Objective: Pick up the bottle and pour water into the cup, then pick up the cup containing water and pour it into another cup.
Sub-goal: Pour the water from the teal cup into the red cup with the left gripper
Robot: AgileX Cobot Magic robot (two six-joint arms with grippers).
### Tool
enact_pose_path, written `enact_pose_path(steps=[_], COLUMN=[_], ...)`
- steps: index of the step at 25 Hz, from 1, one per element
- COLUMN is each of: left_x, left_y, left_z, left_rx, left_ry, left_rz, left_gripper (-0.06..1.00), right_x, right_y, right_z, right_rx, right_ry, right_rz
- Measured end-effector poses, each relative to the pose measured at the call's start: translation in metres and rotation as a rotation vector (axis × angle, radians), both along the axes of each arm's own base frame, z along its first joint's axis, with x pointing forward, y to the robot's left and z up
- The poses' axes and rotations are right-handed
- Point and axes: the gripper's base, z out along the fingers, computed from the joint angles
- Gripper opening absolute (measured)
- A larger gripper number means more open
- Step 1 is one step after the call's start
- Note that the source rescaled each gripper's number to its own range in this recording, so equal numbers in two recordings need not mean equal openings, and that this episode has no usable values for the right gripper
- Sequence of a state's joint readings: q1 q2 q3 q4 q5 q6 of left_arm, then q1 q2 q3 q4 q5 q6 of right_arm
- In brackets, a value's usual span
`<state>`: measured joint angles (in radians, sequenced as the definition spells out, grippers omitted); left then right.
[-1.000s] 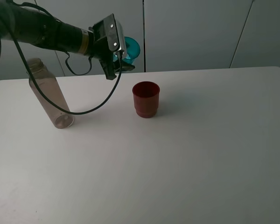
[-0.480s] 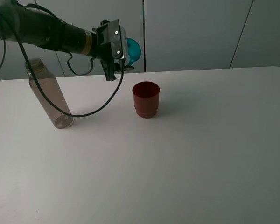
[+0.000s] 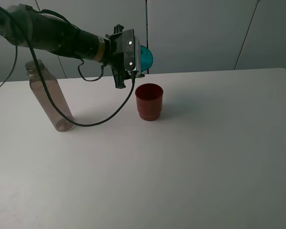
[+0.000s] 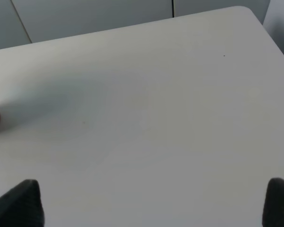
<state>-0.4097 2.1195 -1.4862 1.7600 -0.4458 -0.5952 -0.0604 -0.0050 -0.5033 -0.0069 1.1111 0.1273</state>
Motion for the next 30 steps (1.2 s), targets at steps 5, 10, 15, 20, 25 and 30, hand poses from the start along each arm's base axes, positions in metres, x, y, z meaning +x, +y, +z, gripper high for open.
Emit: enact_pose_path(steps=[5,10,15,20,25,30], left_x=[-0.0013,-0.0021,-0.0013,-0.001,-0.0009,-0.0009], left_y=[-0.0036,-0.0057,-0.0051,-0.0048,-0.0047,-0.0047], left_z=[-0.0001,-0.0002,-0.0002,-0.0003,-0.0003,-0.0003], left_rx=[0.036,0.055,0.078,0.103,0.119,0.133], left_ry=[-0.045,-0.07,-0.099,-0.13,-0.151,-0.168], left_rz=[-0.027,-0.044,-0.054,-0.075,-0.09,-0.104], left_gripper=[0.14,0.14,0.14,0.14,0.14,0.14], right_x=[0.0,0.0,0.0,0.0,0.0,0.0], right_y=[0.0,0.0,0.0,0.0,0.0,0.0], right_z=[0.0,0.0,0.0,0.0,0.0,0.0], right_rx=[0.002,0.002,0.002,0.002,0.002,0.002], right_ry=[0.0,0.0,0.0,0.0,0.0,0.0], right_rz=[-0.001,-0.001,-0.001,-0.001,-0.001,-0.001])
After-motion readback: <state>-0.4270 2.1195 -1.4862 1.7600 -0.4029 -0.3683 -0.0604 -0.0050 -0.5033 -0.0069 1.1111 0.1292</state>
